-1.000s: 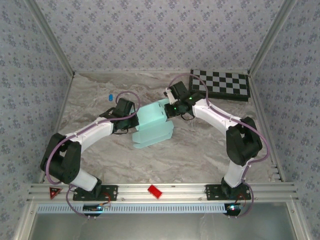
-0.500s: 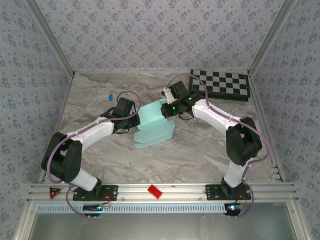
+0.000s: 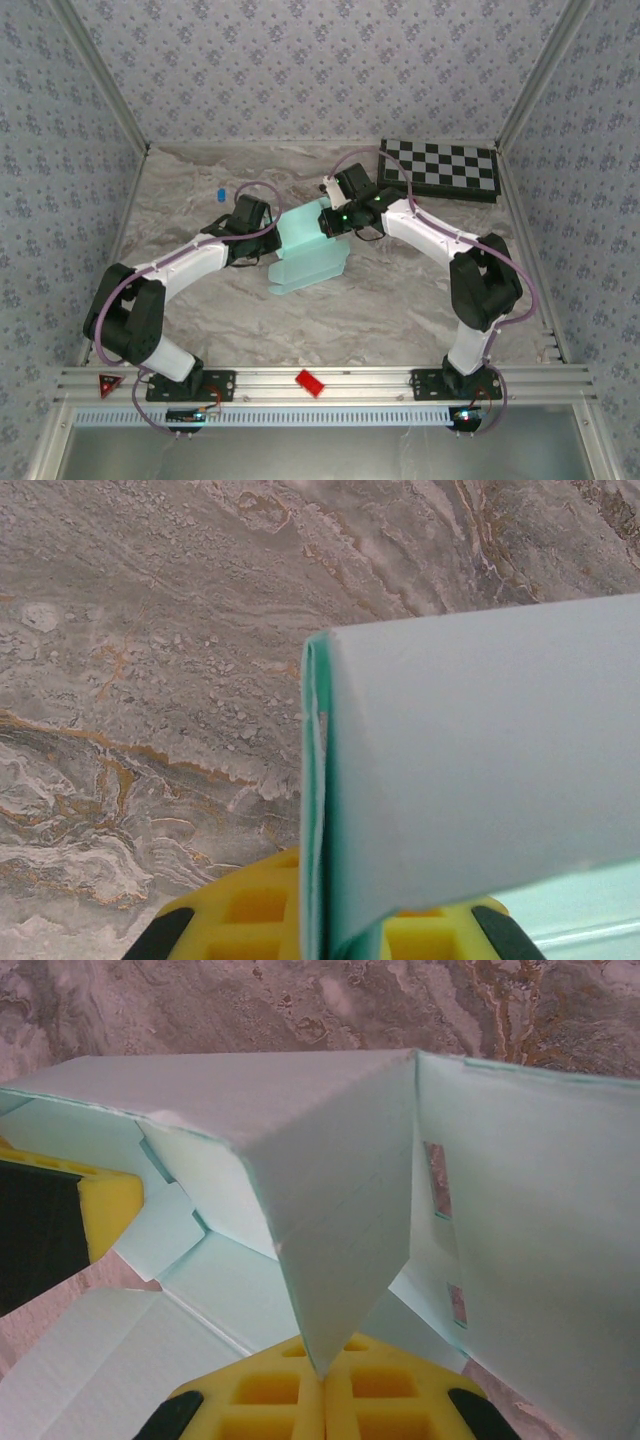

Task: Fold the paper box

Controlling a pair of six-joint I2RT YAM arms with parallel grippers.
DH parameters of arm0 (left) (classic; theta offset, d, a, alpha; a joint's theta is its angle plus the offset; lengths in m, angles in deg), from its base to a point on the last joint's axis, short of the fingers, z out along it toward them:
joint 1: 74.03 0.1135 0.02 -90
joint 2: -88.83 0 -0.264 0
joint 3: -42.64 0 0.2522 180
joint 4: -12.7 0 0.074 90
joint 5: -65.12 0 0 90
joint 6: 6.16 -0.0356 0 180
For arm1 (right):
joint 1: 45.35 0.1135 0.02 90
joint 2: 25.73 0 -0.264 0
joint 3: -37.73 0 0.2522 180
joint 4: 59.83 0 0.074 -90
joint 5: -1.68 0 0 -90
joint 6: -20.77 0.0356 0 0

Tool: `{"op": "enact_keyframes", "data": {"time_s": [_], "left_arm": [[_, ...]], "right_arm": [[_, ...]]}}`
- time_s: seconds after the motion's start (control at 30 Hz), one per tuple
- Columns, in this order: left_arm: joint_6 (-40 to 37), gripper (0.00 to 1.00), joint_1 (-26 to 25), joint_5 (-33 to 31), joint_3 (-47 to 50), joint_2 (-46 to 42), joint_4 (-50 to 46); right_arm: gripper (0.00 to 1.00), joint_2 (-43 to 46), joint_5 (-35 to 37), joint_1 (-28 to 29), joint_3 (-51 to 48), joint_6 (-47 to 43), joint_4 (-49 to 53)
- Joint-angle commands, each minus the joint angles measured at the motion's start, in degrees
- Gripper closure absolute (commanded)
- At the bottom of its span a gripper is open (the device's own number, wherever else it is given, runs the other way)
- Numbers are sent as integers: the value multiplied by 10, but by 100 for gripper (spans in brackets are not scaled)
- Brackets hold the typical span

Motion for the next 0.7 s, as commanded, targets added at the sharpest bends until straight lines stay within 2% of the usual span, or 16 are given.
{"op": "enact_keyframes", "data": {"time_s": [0.0,0.23,0.67], "left_arm": [[2,100,-3,8,-18,6,17],[0,100,-4,0,-12,-2,19],[-7,100,-3,5,-13,-4,21]], "right_arm": [[92,32,24,3,-7,-15,5],[82,83,57,-1,-16,-35,8],[80,182,160,-39,-82,-6,-21]]}}
